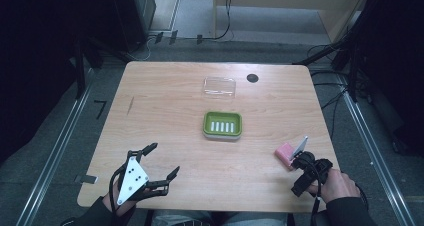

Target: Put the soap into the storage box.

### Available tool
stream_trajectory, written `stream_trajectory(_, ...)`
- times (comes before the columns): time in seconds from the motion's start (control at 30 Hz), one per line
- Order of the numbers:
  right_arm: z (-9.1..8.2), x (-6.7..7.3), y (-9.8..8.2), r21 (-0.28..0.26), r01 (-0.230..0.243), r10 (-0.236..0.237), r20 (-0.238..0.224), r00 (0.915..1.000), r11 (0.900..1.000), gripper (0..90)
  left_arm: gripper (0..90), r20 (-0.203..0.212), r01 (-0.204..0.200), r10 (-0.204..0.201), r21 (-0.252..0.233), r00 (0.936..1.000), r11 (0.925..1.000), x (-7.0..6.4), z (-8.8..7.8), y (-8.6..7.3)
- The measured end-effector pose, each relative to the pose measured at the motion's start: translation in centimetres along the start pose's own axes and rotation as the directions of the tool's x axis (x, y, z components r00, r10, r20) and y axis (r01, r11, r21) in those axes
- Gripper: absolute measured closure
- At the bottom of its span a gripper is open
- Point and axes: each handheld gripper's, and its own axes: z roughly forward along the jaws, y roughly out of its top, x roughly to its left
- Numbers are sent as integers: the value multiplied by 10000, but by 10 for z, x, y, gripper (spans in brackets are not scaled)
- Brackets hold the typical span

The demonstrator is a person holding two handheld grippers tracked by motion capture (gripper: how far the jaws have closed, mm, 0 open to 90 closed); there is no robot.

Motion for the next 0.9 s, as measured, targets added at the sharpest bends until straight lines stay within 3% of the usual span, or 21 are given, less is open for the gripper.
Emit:
stream_trajectory(0.33,-7,-5,10,-422,160,-150,230,9996,9990,46,136,-3,-4,4,8,10000,10000,0,0,0)
stream_trajectory(0.9,-11,-14,36,-842,597,-585,176,9981,9947,48,136,27,-36,36,35,10000,10000,-1,1,0)
